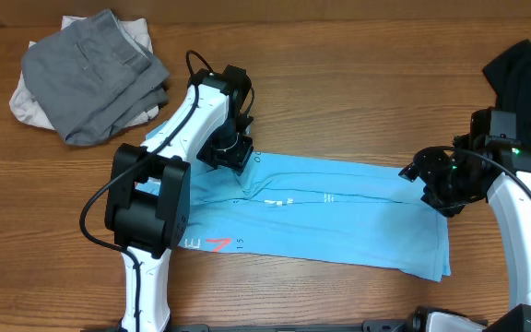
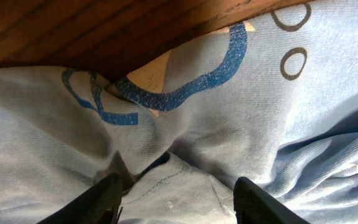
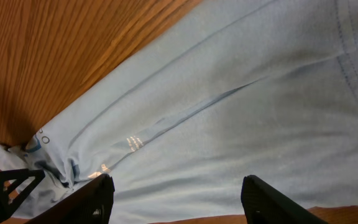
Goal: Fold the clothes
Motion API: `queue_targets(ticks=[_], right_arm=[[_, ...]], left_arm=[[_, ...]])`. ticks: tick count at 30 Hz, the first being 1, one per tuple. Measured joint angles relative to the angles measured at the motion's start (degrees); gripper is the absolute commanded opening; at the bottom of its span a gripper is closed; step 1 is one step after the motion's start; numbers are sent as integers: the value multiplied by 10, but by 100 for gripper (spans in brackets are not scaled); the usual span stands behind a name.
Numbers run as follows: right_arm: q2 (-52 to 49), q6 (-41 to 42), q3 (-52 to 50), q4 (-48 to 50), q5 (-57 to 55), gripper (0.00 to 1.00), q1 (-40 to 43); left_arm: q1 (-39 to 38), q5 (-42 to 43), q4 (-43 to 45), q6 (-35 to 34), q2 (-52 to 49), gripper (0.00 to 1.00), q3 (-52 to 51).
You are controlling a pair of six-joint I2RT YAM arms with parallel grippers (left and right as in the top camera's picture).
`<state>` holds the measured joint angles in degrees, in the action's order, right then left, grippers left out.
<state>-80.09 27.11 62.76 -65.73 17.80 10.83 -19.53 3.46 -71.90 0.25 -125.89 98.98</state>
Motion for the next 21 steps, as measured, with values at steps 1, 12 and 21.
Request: queue_targets(ticks=[1,12,21], right_arm=[[0,0,0,0,0,70,0],[0,-2,0,1,0,70,0],[0,-2,0,1,0,70,0]], left_arm=[[0,0,1,0,0,65,0],[0,-2,9,2,0,61,0],[0,-2,10,2,-18,59,-10]])
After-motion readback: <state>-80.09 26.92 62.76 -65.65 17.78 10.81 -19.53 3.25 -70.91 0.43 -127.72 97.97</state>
